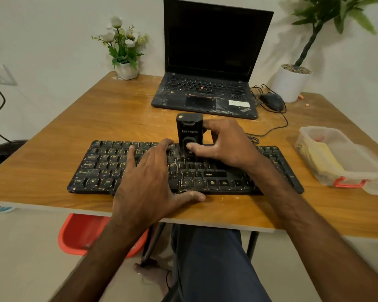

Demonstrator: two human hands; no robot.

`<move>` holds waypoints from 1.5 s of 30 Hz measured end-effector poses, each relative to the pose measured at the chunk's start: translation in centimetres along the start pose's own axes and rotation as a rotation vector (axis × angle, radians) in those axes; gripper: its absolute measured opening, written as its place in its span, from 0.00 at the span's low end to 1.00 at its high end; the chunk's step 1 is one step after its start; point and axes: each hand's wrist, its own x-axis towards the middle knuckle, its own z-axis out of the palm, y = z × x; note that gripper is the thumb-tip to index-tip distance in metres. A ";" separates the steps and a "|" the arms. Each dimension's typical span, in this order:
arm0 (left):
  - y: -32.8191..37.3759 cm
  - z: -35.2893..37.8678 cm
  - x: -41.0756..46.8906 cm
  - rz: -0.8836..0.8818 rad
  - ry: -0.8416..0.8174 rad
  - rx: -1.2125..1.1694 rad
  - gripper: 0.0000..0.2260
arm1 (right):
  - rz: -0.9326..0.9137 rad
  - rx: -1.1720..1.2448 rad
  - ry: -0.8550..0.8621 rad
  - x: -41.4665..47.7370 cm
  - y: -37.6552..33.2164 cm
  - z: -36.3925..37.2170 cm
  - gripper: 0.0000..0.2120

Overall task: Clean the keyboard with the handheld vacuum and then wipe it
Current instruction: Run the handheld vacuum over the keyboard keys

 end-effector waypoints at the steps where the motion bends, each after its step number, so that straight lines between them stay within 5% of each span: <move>1: 0.0 -0.1 0.0 -0.005 -0.002 -0.001 0.58 | 0.025 -0.012 0.028 0.2 0.2 0.0 0.29; 8: -0.2 0.1 -0.1 -0.012 -0.007 -0.003 0.58 | 0.034 0.217 -0.058 -3.7 -0.5 -0.2 0.22; 14: 0.0 0.0 0.0 -0.010 -0.006 -0.009 0.58 | 0.078 0.062 0.149 -4.2 0.7 -1.1 0.26; 20: -0.6 0.1 0.0 0.017 -0.032 -0.030 0.60 | -0.048 0.170 -0.040 -7.1 -2.6 0.7 0.26; 24: -0.4 0.0 0.2 -0.002 -0.027 -0.026 0.61 | -0.047 -0.027 0.075 -6.0 -1.8 -0.5 0.26; 29: -0.5 0.1 0.0 0.026 -0.032 -0.017 0.58 | -0.163 0.123 -0.071 -6.6 -2.9 0.2 0.21; 35: -0.4 0.0 0.1 0.033 -0.043 -0.018 0.62 | -0.150 -0.035 0.081 -4.7 -2.8 0.3 0.21; 40: -0.6 -0.1 0.2 0.037 -0.082 0.017 0.60 | -0.180 0.092 -0.118 -5.6 -3.5 0.1 0.20; 45: -0.4 0.0 0.1 0.024 -0.053 -0.026 0.62 | -0.136 -0.044 -0.016 -4.0 -2.8 -0.4 0.26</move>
